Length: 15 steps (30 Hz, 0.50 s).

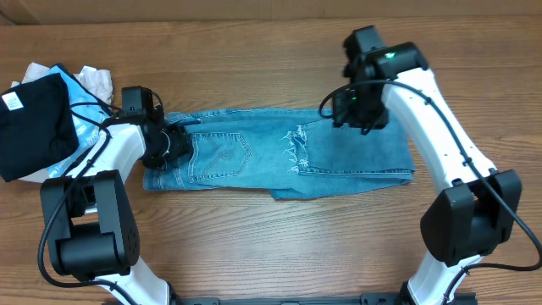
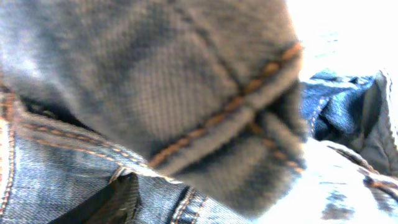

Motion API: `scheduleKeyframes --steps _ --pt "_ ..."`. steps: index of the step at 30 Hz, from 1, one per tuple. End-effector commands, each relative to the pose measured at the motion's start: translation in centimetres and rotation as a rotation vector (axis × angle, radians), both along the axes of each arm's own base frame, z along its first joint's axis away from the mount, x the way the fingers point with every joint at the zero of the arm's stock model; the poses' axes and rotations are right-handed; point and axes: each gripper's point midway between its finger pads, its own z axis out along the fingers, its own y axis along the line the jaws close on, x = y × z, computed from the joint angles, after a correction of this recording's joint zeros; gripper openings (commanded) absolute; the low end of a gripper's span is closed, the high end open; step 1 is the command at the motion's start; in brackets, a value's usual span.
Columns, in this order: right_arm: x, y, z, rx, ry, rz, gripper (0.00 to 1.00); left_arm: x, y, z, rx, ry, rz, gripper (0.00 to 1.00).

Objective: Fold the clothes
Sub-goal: 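Lift the leg hems with the right gripper and fold them leftward toward the waist, then lift the waistband with the left gripper and fold it rightward over the legs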

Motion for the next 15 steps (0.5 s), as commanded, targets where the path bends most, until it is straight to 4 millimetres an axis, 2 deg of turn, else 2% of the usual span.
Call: scheduleKeyframes --steps 1,4,7,8,11,15 --pt "0.8 -3.8 -0.2 -0.075 -0.007 -0.099 0.59 -0.5 -0.5 -0.3 -0.034 0.023 -0.087 0.68" --pt "1.0 -5.8 -0.3 -0.077 0.003 -0.15 0.61 0.3 -0.5 2.3 -0.025 -0.008 -0.117 0.72" --pt "1.1 -7.5 -0.3 -0.078 0.009 -0.191 0.61 0.9 0.5 5.6 0.029 -0.048 -0.108 0.79" --pt "1.0 -7.9 -0.3 -0.079 0.011 -0.199 0.61 1.0 0.9 6.5 0.053 -0.059 -0.103 0.87" --pt "0.8 -8.8 -0.3 -0.081 0.024 -0.22 0.61 0.5 2.4 8.8 0.147 -0.065 -0.079 1.0" --pt "0.8 -9.1 -0.3 -0.082 0.026 -0.23 0.61 -0.3 3.5 10.2 0.208 -0.067 -0.06 1.0"
